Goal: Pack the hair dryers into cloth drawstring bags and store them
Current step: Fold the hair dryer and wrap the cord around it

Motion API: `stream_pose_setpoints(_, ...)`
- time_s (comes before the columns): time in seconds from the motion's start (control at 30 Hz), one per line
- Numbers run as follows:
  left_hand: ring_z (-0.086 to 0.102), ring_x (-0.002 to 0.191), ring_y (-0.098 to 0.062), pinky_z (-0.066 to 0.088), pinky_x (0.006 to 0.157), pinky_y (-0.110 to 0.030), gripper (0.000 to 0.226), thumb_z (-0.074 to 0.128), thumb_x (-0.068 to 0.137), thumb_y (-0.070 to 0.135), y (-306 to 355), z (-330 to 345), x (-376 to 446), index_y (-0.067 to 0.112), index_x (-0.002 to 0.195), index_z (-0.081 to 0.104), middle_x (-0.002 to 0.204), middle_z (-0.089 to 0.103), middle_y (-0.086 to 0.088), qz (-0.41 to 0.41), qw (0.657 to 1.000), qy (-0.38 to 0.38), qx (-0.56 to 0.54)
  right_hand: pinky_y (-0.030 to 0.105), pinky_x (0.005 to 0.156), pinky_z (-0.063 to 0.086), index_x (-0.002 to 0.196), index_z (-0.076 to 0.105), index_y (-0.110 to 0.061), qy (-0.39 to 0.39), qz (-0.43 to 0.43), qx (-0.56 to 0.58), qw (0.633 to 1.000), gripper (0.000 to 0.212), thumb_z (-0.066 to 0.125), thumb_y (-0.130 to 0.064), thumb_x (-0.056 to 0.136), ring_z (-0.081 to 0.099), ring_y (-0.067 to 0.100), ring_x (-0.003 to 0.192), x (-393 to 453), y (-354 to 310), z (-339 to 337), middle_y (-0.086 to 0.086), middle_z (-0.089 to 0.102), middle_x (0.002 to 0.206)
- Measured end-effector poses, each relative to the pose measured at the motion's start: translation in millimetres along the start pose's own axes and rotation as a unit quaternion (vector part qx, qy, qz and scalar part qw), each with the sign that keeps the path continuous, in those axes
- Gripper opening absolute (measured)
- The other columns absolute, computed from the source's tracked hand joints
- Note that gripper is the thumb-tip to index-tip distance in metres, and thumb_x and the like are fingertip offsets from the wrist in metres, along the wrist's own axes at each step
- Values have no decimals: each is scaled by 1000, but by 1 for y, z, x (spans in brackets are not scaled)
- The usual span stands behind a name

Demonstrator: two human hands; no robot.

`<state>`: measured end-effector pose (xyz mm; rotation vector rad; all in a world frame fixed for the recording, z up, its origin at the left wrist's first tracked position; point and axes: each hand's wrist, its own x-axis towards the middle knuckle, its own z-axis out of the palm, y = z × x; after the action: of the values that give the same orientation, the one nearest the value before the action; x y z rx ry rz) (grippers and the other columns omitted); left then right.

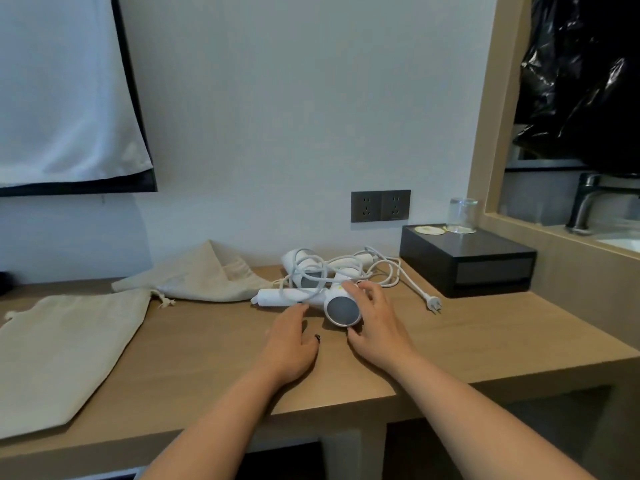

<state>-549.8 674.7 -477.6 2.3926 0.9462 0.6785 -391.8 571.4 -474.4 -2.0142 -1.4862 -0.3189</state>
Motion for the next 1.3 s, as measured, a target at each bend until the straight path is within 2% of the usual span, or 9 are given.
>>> stream_pose_setpoints(0.2,18,147,-19,29,117,-39,73,57,86,11,-18,6,23,15,152,25,159,21,-3,70,997,29,-32,34,113,34,148,31,-25,18,-78,9,997,85,74,-35,76,27,14,140,23,16,6,-3,31,152)
stream_pose_setpoints(0.3,32,140,-22,30,114,-36,66,57,85,13,-20,5,29,14,147,34,151,36,-4,81,993,84,14,36,108,42,142,41,-19,55,-136,-18,989,81,73,-42,72,40,16,133,27,17,5,0,45,144)
stream_pose_setpoints(0.4,51,120,-28,37,98,-38,53,61,78,10,-23,3,37,11,130,51,126,57,-6,116,979,149,79,42,105,43,135,50,-14,83,-188,-46,978,77,70,-51,70,51,20,124,27,15,2,4,55,133)
stream_pose_setpoints(0.57,53,110,-22,22,102,-40,44,60,69,20,-36,-2,52,21,113,57,109,60,2,106,969,158,158,42,99,46,122,62,-7,145,-257,-8,955,71,75,-52,68,59,23,109,23,4,0,8,63,118)
stream_pose_setpoints(0.7,56,71,-29,33,69,-34,25,51,62,27,-39,-15,59,15,83,60,74,58,-1,189,942,216,176,37,97,49,123,60,-8,166,-245,83,952,73,79,-52,68,59,21,109,24,-1,-6,6,62,120)
stream_pose_setpoints(0.87,53,62,-24,30,55,-28,33,59,78,46,-42,-22,68,14,83,65,71,60,0,266,908,283,157,20,87,53,138,37,-30,150,-142,209,956,83,73,-59,69,53,9,113,46,-3,-9,-14,49,130)
stream_pose_setpoints(1.03,52,69,-12,39,55,-26,29,69,80,46,-41,-38,65,20,91,64,76,64,4,174,927,331,19,25,72,58,136,38,-32,171,-154,245,942,70,55,-69,79,59,14,104,88,-13,-2,-8,53,123)
stream_pose_setpoints(1.17,60,68,-24,39,55,-29,30,67,86,44,-39,-58,70,19,95,55,73,63,1,17,922,335,-193,20,72,55,129,45,-35,208,-123,260,935,55,37,-71,88,60,5,102,109,-15,15,-13,59,116)
stream_pose_setpoints(1.3,56,57,-17,45,49,-24,49,60,75,56,-33,-59,76,11,92,53,67,58,-7,-33,857,316,-406,23,85,48,133,38,-45,56,-86,120,988,54,49,-66,84,55,4,108,108,-7,29,-16,57,124)
